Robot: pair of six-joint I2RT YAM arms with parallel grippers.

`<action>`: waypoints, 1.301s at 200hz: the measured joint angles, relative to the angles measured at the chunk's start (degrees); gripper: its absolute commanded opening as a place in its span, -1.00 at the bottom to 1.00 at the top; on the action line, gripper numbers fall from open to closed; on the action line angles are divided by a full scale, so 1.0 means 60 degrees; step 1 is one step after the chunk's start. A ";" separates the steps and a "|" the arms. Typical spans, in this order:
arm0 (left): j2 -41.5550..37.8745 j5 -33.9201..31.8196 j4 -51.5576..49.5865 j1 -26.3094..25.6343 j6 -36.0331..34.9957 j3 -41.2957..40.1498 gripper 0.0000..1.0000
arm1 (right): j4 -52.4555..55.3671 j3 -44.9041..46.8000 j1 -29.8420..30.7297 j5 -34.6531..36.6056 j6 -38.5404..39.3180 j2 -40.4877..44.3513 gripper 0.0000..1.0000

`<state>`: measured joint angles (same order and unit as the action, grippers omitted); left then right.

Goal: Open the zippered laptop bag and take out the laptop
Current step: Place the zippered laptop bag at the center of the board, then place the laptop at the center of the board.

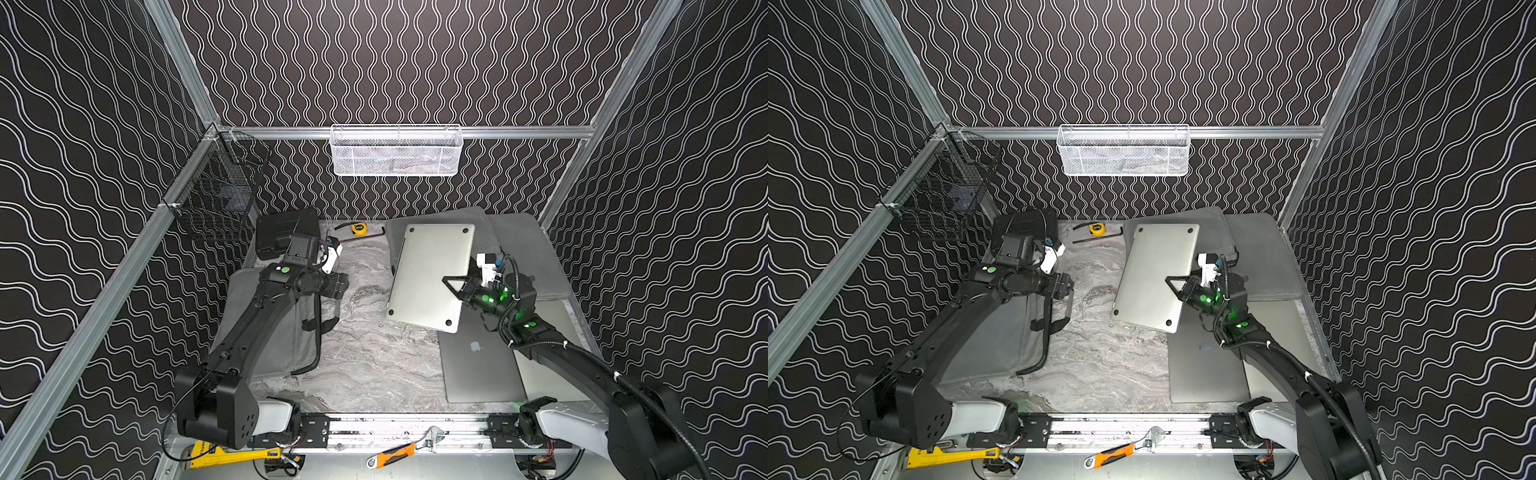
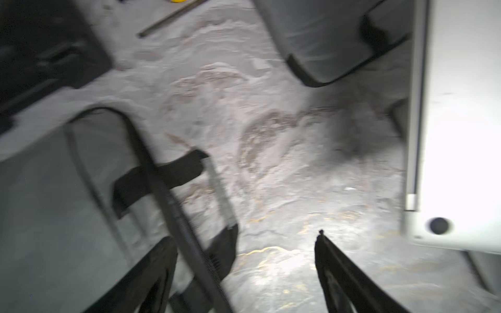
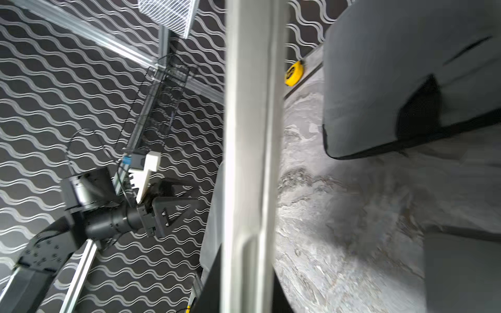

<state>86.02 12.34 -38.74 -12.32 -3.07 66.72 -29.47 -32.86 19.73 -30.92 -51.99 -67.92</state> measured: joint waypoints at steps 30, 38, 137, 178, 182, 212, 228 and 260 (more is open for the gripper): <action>0.0033 0.1993 0.0597 0.0000 0.0412 -0.0397 0.62 | -0.0984 0.0000 -0.0047 -0.0805 -0.0415 -0.0557 -1.00; 0.0033 0.2503 0.0783 0.0000 0.0568 -0.0499 0.62 | -0.1290 0.0000 -0.0044 -0.0987 -0.0525 -0.0692 -1.00; 0.0390 0.6091 0.3657 0.0000 0.3249 -0.1348 0.55 | -0.5971 -0.0098 -0.0040 -0.2801 -0.2692 -0.2652 -1.00; 0.0313 0.7195 0.5410 0.0000 0.4608 -0.1858 0.20 | -0.6703 -0.0146 -0.0036 -0.3049 -0.3195 -0.2932 -1.00; 0.0284 0.7282 0.5603 0.0000 0.4761 -0.1876 0.15 | -0.6703 -0.0157 -0.0036 -0.3071 -0.3195 -0.2918 -1.00; 0.0109 0.7828 0.6801 -0.0047 0.5559 -0.1898 -0.05 | -0.6499 -0.0200 -0.0033 -0.3140 -0.2980 -0.2674 -1.00; 0.0055 0.7989 0.7493 -0.0135 0.6087 -0.2055 -0.15 | -0.6400 -0.0211 -0.0033 -0.3151 -0.2809 -0.2524 -1.00; 0.0022 0.7978 0.8670 -0.0346 0.7286 -0.2313 -0.57 | -0.5825 -0.0215 -0.0044 -0.3034 -0.2320 -0.2102 -1.00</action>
<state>86.15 60.20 13.28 -14.39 40.64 52.84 -64.42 -34.15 19.46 -49.12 -65.91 -80.53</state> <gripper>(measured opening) 0.306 0.158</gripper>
